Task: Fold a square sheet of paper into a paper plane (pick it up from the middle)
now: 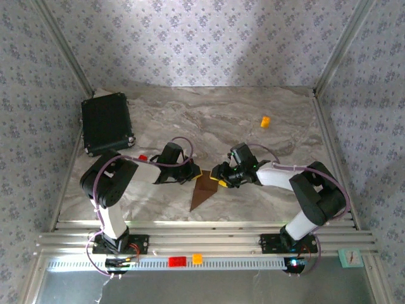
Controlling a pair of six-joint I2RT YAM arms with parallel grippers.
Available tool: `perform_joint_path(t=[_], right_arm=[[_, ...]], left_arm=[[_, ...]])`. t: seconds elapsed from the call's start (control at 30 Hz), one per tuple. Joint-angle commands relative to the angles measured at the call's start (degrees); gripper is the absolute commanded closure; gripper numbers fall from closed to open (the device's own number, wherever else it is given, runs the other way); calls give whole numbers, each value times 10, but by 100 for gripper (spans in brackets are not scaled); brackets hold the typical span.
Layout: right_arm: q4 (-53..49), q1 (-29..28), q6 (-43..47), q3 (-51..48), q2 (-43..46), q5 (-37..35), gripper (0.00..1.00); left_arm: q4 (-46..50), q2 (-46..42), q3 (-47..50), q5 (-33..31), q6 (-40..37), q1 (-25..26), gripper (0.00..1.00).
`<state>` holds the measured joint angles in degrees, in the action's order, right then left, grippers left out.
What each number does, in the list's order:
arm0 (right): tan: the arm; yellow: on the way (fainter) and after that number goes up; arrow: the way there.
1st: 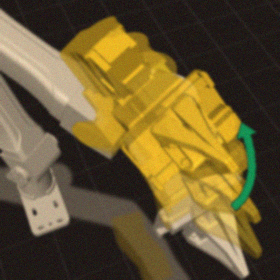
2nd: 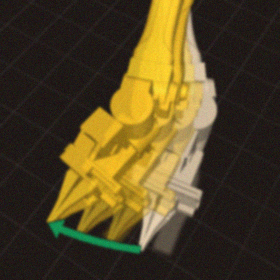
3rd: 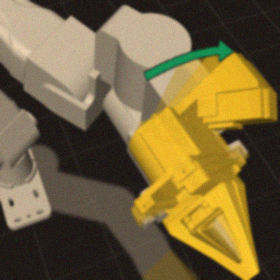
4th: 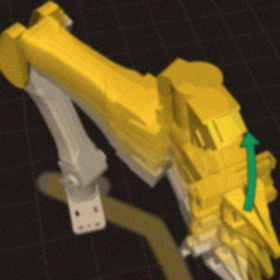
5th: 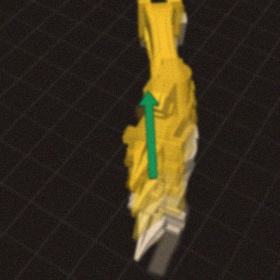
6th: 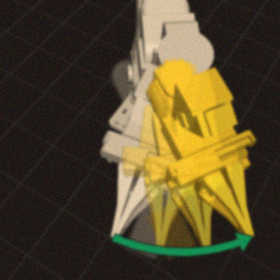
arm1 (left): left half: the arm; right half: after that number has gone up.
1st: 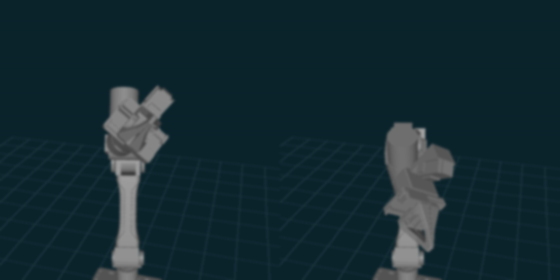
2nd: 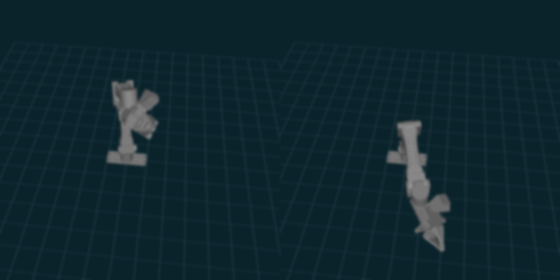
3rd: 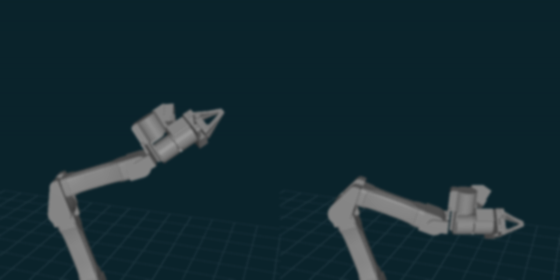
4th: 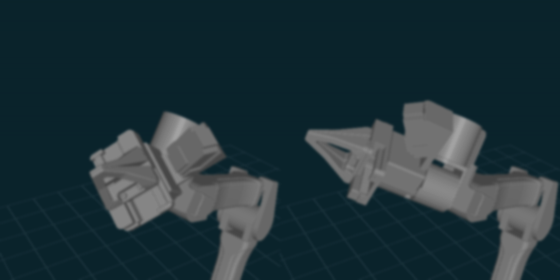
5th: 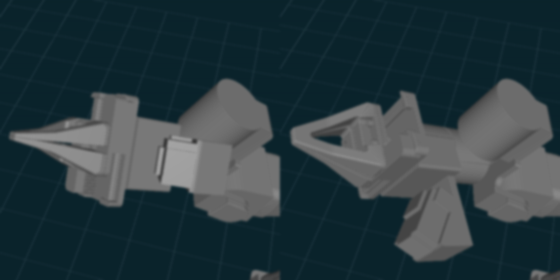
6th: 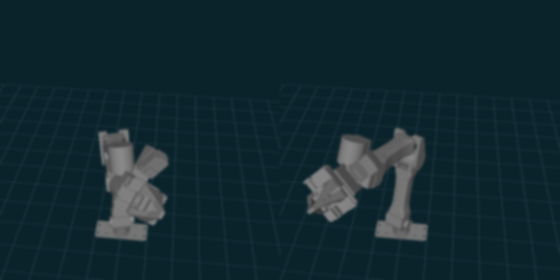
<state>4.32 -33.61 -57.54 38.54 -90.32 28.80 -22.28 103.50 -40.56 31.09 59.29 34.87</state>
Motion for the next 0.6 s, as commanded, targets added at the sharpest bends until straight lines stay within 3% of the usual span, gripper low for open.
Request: perform_joint_path(t=[0.0,0.3,0.57], right_arm=[[21,3,12,-7,6,23,55],[59,15,13,-12,-8,48,58],[141,33,1,-26,-41,92,68]], left_arm=[[52,14,9,-14,-2,4,100],[54,14,6,-13,-3,4,100],[57,10,5,-13,-3,4,100]])
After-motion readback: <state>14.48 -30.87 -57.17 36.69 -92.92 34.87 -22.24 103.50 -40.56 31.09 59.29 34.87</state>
